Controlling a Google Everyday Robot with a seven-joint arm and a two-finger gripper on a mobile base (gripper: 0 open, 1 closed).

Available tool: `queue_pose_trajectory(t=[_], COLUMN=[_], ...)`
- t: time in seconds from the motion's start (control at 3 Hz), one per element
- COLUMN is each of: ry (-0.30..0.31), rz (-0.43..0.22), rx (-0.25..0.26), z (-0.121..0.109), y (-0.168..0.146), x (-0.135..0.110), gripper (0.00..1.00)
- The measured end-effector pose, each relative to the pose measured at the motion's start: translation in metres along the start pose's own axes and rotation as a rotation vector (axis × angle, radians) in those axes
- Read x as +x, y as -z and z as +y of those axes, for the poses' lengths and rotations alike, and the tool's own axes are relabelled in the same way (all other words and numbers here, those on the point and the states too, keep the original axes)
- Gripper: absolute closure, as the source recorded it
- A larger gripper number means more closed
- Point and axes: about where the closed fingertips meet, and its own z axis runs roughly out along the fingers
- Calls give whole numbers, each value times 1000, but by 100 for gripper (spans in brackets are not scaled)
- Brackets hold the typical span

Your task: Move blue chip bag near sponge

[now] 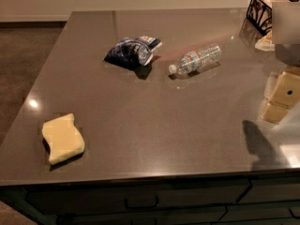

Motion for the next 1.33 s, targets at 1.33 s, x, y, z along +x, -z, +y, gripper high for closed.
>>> queue_pose_trajectory(t=[1.33], ry=[-131], rz=[-125], rx=[40], z=[-62], y=[-34], x=[-62], gripper=[0])
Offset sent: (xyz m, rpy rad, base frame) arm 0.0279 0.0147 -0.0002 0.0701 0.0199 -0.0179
